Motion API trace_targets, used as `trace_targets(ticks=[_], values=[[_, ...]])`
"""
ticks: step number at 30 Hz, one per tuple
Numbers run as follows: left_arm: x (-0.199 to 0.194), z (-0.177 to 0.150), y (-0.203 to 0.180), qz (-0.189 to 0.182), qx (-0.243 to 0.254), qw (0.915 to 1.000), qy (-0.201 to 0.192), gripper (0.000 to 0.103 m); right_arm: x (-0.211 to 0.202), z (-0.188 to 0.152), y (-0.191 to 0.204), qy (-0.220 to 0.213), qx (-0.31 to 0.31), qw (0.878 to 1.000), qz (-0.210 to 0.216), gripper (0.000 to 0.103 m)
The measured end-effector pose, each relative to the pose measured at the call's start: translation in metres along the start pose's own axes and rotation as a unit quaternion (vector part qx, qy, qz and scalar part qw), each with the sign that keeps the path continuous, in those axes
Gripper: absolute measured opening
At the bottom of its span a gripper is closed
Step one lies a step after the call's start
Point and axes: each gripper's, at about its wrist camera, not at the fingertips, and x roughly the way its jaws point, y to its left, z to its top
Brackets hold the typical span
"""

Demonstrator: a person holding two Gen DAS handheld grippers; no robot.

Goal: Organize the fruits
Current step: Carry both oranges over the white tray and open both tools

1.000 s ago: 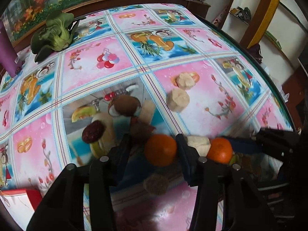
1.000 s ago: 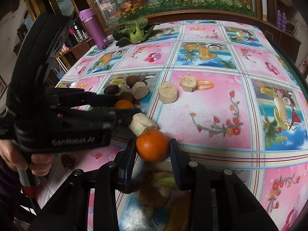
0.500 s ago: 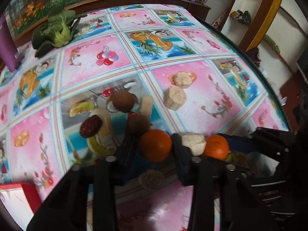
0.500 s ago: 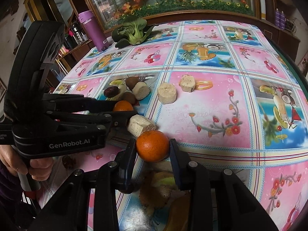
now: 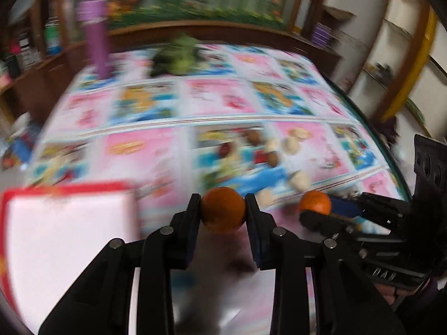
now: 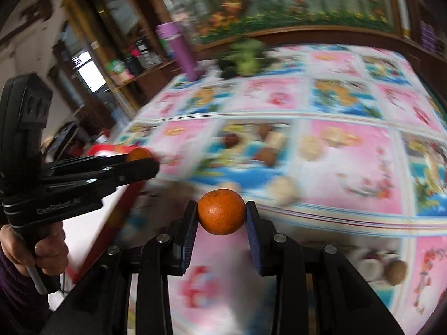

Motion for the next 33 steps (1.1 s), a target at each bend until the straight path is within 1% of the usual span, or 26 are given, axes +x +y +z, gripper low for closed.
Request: trace_targets(ticks=[1, 2, 3, 4, 6, 7, 10, 12, 14, 17, 19, 20, 21, 22, 23, 24, 25, 27, 30, 31, 33], values=[[-0.011, -0.006, 0.011, 0.007, -0.012, 0.9999, -0.006, 0.033, 0.002, 0.001, 0.013, 0.0, -0.011, 1.0, 0.01, 0.033], [-0.028, -0.018, 0.029, 0.022, -0.033, 0.9992, -0.01, 0.033, 0.005, 0.003, 0.029, 0.002, -0.023, 1.0, 0.02, 0.033], [-0.036, -0.025, 0.039, 0.035, -0.044, 0.9984, -0.01, 0.033, 0.008, 0.003, 0.041, 0.006, -0.03, 0.999, 0.029, 0.033], [-0.048, -0.037, 0.055, 0.058, -0.058, 0.9965, -0.01, 0.033, 0.013, 0.004, 0.055, 0.011, -0.037, 0.998, 0.043, 0.033], [-0.062, -0.059, 0.078, 0.091, -0.078, 0.9927, -0.006, 0.033, 0.025, 0.003, 0.083, 0.021, -0.05, 0.996, 0.065, 0.033], [-0.068, -0.071, 0.089, 0.101, -0.09, 0.9907, -0.003, 0.033, 0.033, 0.002, 0.101, 0.028, -0.061, 0.995, 0.076, 0.033], [-0.078, -0.098, 0.116, 0.114, -0.118, 0.9865, 0.007, 0.033, 0.052, -0.007, 0.145, 0.046, -0.092, 0.99, 0.098, 0.033], [-0.078, -0.11, 0.124, 0.13, -0.123, 0.9838, 0.012, 0.033, 0.065, -0.015, 0.167, 0.063, -0.104, 0.987, 0.106, 0.033], [-0.077, -0.122, 0.131, 0.155, -0.122, 0.9801, 0.02, 0.034, 0.081, -0.022, 0.178, 0.081, -0.108, 0.985, 0.104, 0.033], [-0.072, -0.13, 0.139, 0.163, -0.134, 0.977, 0.032, 0.034, 0.101, -0.035, 0.186, 0.115, -0.108, 0.983, 0.092, 0.033], [-0.071, -0.135, 0.143, 0.171, -0.143, 0.9741, 0.036, 0.034, 0.099, -0.036, 0.193, 0.111, -0.117, 0.983, 0.087, 0.034], [-0.072, -0.136, 0.144, 0.174, -0.145, 0.9732, 0.037, 0.035, 0.097, -0.036, 0.194, 0.115, -0.12, 0.983, 0.084, 0.034], [-0.073, -0.136, 0.143, 0.175, -0.146, 0.973, 0.036, 0.039, 0.096, -0.035, 0.194, 0.124, -0.122, 0.981, 0.082, 0.035], [-0.075, -0.136, 0.143, 0.174, -0.147, 0.9731, 0.034, 0.043, 0.092, -0.034, 0.192, 0.125, -0.12, 0.981, 0.083, 0.037], [-0.078, -0.135, 0.142, 0.171, -0.15, 0.9733, 0.031, 0.054, 0.088, -0.033, 0.19, 0.121, -0.118, 0.982, 0.086, 0.037], [-0.081, -0.133, 0.139, 0.169, -0.149, 0.974, 0.024, 0.057, 0.082, -0.033, 0.184, 0.111, -0.115, 0.983, 0.091, 0.037], [-0.086, -0.129, 0.134, 0.167, -0.143, 0.9755, 0.014, 0.057, 0.071, -0.033, 0.177, 0.096, -0.115, 0.984, 0.094, 0.038], [-0.096, -0.12, 0.12, 0.157, -0.122, 0.98, -0.006, 0.059, 0.053, -0.033, 0.162, 0.07, -0.112, 0.987, 0.087, 0.041], [-0.101, -0.109, 0.095, 0.132, -0.095, 0.9864, -0.025, 0.063, 0.02, -0.035, 0.127, 0.027, -0.104, 0.993, 0.049, 0.047], [-0.101, -0.107, 0.086, 0.123, -0.085, 0.9883, -0.027, 0.063, 0.009, -0.036, 0.109, 0.013, -0.098, 0.995, 0.028, 0.047], [-0.094, -0.102, 0.065, 0.1, -0.064, 0.9927, -0.024, 0.064, -0.006, -0.037, 0.082, 0.004, -0.088, 0.996, -0.003, 0.047]])
